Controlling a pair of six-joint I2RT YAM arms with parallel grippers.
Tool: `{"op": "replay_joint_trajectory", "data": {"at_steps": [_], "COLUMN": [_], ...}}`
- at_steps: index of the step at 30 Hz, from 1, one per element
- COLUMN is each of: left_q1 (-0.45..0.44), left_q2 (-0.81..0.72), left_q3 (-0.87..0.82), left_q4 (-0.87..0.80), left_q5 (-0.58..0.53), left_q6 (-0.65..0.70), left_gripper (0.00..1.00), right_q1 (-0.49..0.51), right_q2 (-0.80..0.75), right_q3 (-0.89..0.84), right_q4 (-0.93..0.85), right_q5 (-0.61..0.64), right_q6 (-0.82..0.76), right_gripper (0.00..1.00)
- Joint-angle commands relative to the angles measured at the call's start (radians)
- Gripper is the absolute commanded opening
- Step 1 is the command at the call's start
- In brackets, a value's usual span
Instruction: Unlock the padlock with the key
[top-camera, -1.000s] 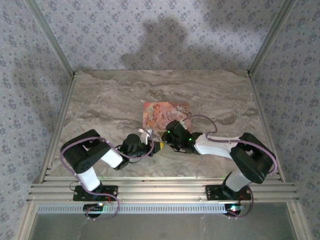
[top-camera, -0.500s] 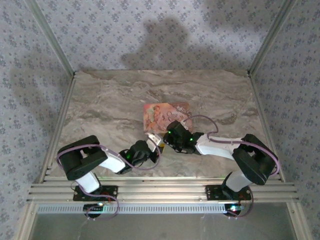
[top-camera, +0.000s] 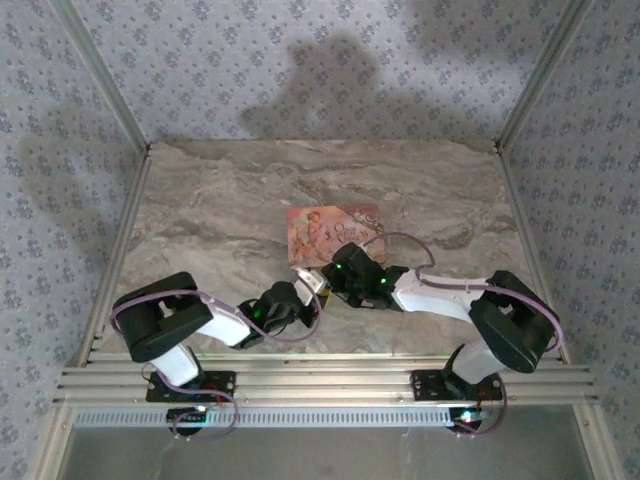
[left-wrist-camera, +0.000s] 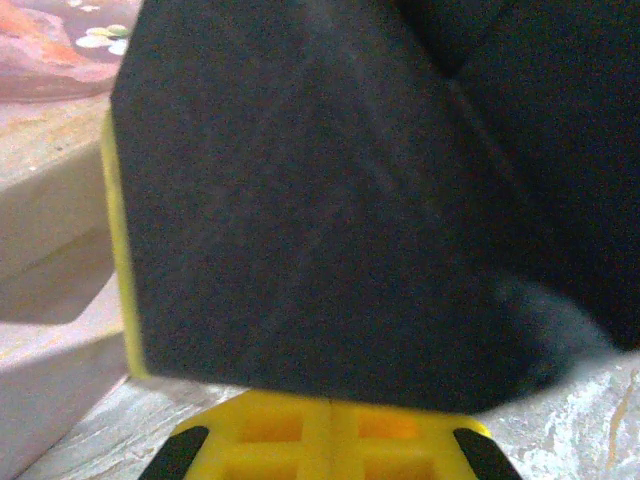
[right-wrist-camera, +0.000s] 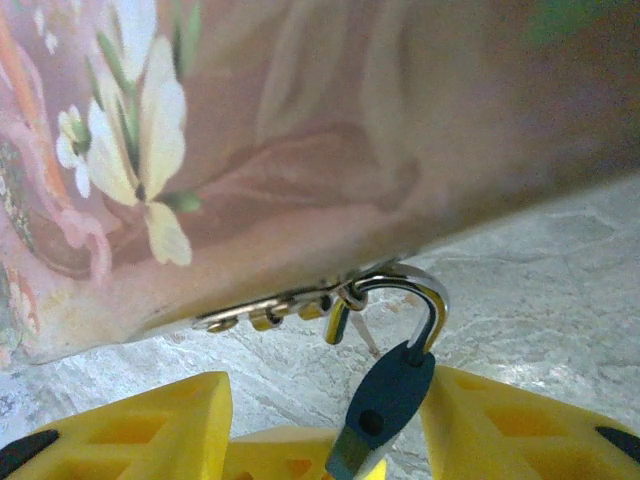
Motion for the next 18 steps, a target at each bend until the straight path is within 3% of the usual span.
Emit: {"op": "replay_joint_trajectory", "data": {"at_steps": [1,8,18], "left_q1": [-0.011,-0.011,-0.012], "left_q2": [-0.037,-0.068,-0.077], "left_q3": [0.015,0.024,0.021], "left_q4": [-0.023,-0.076,-0.082], "left_q5": [0.012,0.008,0.013], "left_q6": [0.025,0.059,0.065], "left_gripper": [0.0,0.0,0.0], "right_q1": [0.002,-0.005,-0.008], "right_q2": [-0.031,-0.043,-0.043], "right_q3": [-0.01,-0.015,-0.015], "right_q4": [-0.045,-0.077,-0.087], "right_q5": [0.013,0.028,0.033], "right_q6": [-0.005,-0.02,-0.016], "right_gripper": [0.52,0.32,0.11]}}
